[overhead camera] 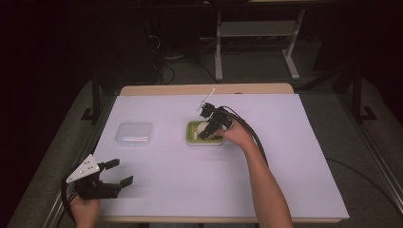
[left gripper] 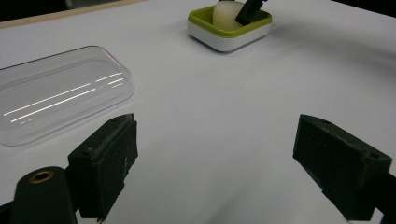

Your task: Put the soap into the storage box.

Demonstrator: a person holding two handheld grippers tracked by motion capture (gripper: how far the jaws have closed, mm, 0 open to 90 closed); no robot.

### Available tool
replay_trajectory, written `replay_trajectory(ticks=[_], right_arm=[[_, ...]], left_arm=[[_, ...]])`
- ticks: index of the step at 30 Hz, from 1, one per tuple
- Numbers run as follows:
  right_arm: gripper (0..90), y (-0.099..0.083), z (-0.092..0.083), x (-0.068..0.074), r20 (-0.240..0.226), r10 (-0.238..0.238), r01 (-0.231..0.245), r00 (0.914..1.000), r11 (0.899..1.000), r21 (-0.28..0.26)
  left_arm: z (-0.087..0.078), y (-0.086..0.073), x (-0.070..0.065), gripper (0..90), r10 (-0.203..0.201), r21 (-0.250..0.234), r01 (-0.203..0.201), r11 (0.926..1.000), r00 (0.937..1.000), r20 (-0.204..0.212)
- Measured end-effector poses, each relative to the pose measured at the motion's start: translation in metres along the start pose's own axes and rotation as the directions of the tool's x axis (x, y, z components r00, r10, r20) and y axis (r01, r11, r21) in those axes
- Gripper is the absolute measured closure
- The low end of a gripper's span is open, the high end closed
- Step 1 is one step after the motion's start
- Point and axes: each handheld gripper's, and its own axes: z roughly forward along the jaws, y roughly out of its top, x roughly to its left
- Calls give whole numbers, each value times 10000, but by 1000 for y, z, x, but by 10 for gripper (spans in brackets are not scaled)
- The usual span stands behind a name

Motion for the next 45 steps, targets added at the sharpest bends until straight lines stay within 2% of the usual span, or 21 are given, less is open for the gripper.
replay_trajectory(ticks=[4, 16, 24, 26, 31, 40, 45], right_arm=[[242, 0, -10, -1, -59, 97, -100, 9999, 9988, -475], [227, -13, -34, 2, -59, 178, -181, 9998, 9982, -576], [227, -28, -46, 7, -198, 168, -185, 9997, 9955, -928], [223, -32, -48, 9, -299, 321, -347, 9990, 9952, -913], [228, -42, -55, 14, -384, 341, -389, 9987, 9906, -1315], [225, -57, -65, 22, -486, 470, -534, 9977, 9886, -1405], [225, -69, -67, 29, -441, 370, -431, 9983, 9880, -1485]], left_arm=[[0, 0, 0, 133, -12, 2, 12, 10000, 10000, 1], [1, 1, -1, 133, 30, 10, -30, 10000, 10000, 32], [1, 1, 0, 133, 50, 36, -50, 10000, 10000, 21], [1, 1, 0, 133, 68, 32, -68, 10000, 10000, 10], [1, 1, -1, 133, 35, 41, -35, 10000, 10000, 0], [2, 1, -1, 133, 73, 68, -73, 10000, 10000, 19], [2, 1, -1, 132, 114, 89, -114, 9999, 9999, 21]])
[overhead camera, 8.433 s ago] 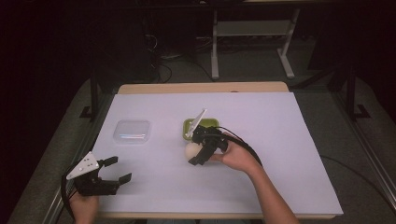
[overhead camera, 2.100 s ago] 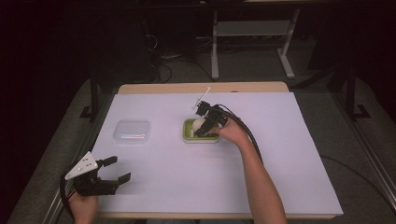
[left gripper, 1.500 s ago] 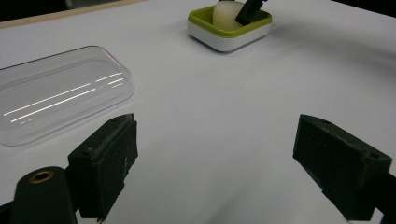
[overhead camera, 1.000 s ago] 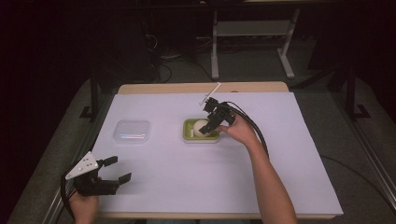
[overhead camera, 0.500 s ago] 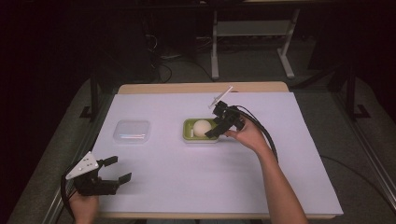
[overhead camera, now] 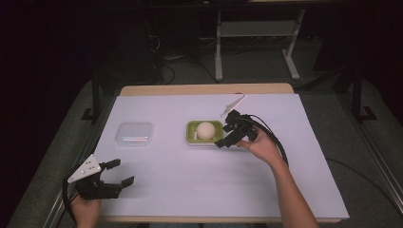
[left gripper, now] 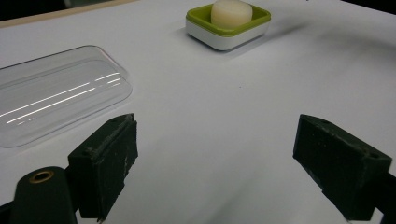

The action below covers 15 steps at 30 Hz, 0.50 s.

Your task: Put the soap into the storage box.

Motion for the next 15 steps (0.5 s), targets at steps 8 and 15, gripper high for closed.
replay_trajectory(ticks=[8, 15], right_arm=[[220, -15, -5, 9, -56, -39, 38, 10000, 9999, -154], [220, -29, -12, 18, -69, 339, -340, 9994, 9992, -199]], left_arm=[[0, 0, 0, 133, -15, 6, 15, 10000, 10000, 0], [0, 0, -1, 133, -18, 25, 18, 10000, 10000, -16]])
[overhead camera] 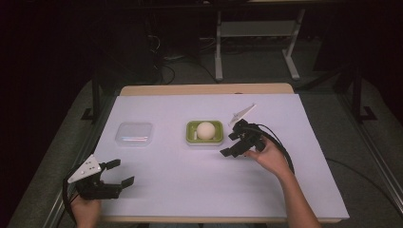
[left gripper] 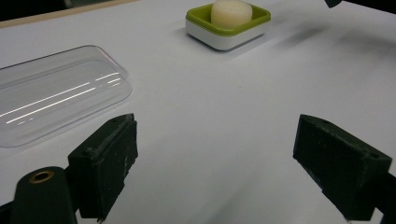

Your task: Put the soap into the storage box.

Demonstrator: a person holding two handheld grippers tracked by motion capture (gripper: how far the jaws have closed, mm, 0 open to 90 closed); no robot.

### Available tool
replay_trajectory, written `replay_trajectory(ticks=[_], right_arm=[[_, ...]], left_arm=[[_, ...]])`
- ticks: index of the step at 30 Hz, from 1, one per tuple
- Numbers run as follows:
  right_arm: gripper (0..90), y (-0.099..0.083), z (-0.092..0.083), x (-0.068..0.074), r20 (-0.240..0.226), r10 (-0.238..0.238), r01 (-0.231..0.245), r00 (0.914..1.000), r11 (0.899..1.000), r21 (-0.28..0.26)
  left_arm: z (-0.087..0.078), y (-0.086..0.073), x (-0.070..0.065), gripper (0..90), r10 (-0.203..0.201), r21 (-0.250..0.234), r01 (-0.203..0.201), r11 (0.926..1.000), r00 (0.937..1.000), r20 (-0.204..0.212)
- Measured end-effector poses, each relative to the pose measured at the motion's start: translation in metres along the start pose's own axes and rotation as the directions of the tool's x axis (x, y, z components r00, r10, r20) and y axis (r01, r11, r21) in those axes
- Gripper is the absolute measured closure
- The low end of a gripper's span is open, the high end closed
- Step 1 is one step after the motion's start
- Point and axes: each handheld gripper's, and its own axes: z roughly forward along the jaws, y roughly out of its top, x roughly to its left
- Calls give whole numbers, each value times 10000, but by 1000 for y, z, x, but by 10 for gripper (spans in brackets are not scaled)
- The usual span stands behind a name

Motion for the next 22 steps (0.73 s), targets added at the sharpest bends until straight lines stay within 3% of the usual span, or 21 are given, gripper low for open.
replay_trajectory(ticks=[14, 20, 22], right_arm=[[225, -31, -10, 20, -164, 144, -146, 9998, 9998, -143], [240, -56, -14, 35, -93, 104, -106, 9999, 9996, -256], [231, -68, -15, 42, 259, 73, -61, 9996, 9989, -460]], left_arm=[[1, 0, 0, 133, 50, 54, -50, 10000, 10000, 43], [1, -1, 0, 132, -30, 36, 30, 10000, 10000, 21], [2, -1, 0, 132, -58, 5, 58, 10000, 10000, 40]])
